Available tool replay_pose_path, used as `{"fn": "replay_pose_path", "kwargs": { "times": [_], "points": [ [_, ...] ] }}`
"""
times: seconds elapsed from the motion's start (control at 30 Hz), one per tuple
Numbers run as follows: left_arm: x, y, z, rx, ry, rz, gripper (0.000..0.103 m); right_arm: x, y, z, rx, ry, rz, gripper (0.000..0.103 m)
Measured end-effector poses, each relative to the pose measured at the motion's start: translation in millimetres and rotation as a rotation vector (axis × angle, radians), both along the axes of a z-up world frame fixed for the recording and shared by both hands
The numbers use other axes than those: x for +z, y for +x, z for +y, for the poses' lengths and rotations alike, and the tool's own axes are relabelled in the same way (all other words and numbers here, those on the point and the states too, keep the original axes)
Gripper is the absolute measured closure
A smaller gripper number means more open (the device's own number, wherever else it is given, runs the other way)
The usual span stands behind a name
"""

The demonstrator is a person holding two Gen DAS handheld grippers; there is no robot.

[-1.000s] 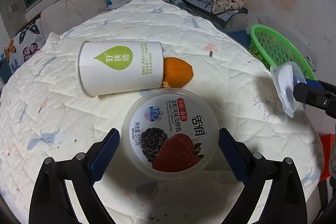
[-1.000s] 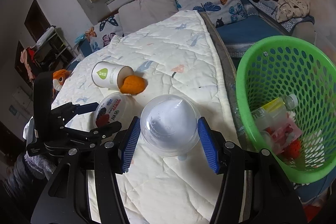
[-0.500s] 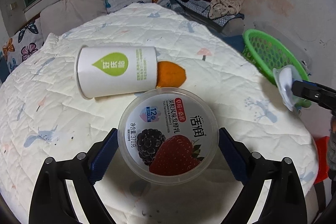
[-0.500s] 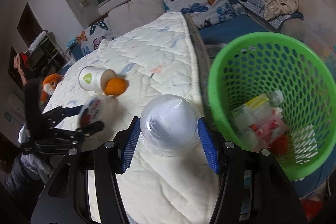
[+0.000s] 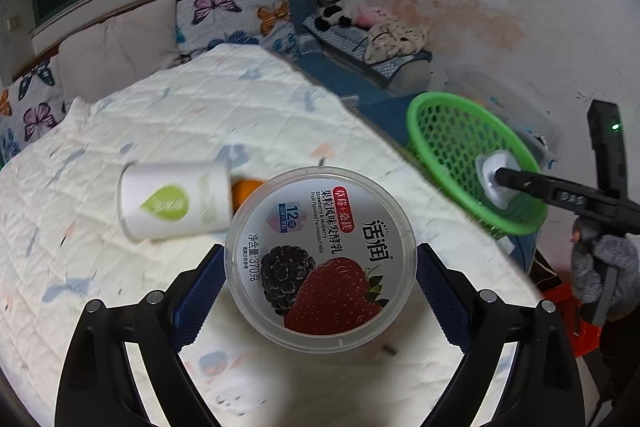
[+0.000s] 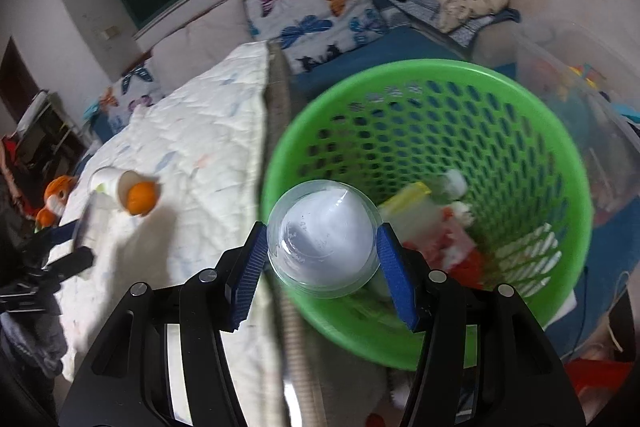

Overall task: Collect trash
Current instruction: 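Carry the yogurt tub and clear cup to the green basket and release both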

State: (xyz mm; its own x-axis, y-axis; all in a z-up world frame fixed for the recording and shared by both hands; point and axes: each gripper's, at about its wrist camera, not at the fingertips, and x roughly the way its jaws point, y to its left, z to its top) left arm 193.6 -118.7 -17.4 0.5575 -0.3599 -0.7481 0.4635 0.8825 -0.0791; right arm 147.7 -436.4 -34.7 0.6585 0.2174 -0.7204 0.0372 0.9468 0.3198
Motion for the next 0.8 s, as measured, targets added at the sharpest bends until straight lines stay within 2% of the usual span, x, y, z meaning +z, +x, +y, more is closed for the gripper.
{"fn": "replay_pose_path", "kwargs": {
  "times": [0.3, 0.6, 0.8],
  "points": [
    [15, 13, -55, -0.077, -0.005, -0.014, 0.013, -12, 3, -42, -0.081, -0.011, 0.036, 0.044],
    [20, 24, -113, -0.153, 0.008, -0.009, 0.013, -9, -12, -66, -0.116, 0.006, 0.008, 0.041],
    [10, 30, -159, -0.202, 0.013, 0.024, 0.013, 0, -30, -81, -0.138, 0.019, -0.025, 0.041]
  ]
}}
